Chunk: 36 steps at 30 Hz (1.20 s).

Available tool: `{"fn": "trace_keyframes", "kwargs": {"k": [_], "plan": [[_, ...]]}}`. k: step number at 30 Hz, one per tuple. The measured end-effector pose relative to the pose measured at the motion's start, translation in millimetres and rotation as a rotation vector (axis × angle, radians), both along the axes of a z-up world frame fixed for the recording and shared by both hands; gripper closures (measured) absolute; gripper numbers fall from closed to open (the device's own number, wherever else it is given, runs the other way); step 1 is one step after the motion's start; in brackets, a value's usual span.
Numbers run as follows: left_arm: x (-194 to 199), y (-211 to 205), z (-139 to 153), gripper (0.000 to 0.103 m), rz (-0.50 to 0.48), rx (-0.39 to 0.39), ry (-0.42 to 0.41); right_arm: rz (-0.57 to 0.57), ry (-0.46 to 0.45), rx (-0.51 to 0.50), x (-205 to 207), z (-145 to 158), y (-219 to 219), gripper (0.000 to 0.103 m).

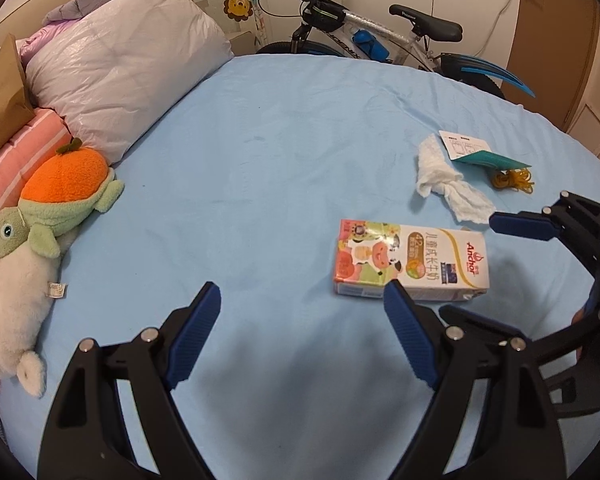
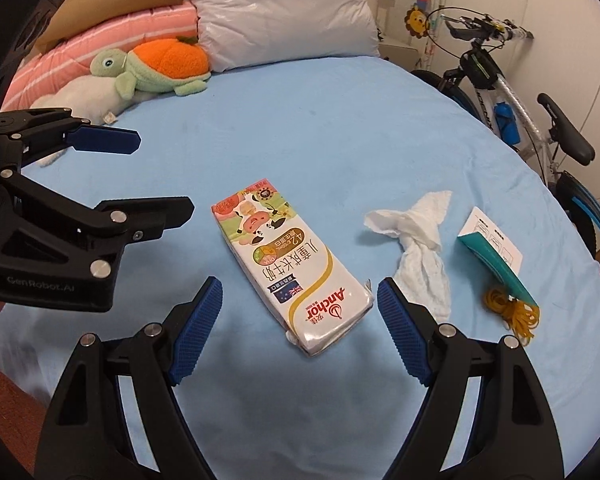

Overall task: Collect trash
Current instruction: 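Grasp the Anchor milk carton with the right gripper while the left gripper grasps a white tissue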

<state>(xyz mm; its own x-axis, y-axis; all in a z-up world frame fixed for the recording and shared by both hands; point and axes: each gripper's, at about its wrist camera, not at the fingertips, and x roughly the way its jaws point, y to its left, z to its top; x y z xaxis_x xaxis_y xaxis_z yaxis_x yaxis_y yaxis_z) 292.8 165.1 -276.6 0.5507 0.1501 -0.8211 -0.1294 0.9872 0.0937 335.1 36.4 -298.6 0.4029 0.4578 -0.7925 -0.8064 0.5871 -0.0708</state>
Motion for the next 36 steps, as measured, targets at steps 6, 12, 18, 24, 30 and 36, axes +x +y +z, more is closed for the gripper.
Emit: {"fn": "trace_keyframes", "kwargs": {"k": [6, 12, 18, 24, 30, 36], "plan": [[5, 0, -8, 0.020, -0.011, -0.007, 0.011, 0.026, 0.004, -0.026, 11, -17, 11, 0.026], [8, -5, -9, 0.020, -0.032, -0.002, 0.008, 0.016, -0.001, -0.043, 12, -23, 12, 0.040], [10, -15, -8, 0.020, -0.049, -0.005, 0.006, -0.033, 0.003, -0.016, 11, -10, -2, 0.058], [20, -34, 0, 0.020, -0.093, -0.002, -0.014, -0.160, -0.035, 0.071, 16, 21, -41, 0.059], [51, -64, 6, 0.020, -0.155, 0.001, -0.050, -0.265, -0.083, 0.103, 33, 43, -79, 0.059], [94, -90, -4, 0.020, -0.192, -0.010, -0.052, -0.334, -0.102, 0.111, 59, 43, -106, 0.059]]}}
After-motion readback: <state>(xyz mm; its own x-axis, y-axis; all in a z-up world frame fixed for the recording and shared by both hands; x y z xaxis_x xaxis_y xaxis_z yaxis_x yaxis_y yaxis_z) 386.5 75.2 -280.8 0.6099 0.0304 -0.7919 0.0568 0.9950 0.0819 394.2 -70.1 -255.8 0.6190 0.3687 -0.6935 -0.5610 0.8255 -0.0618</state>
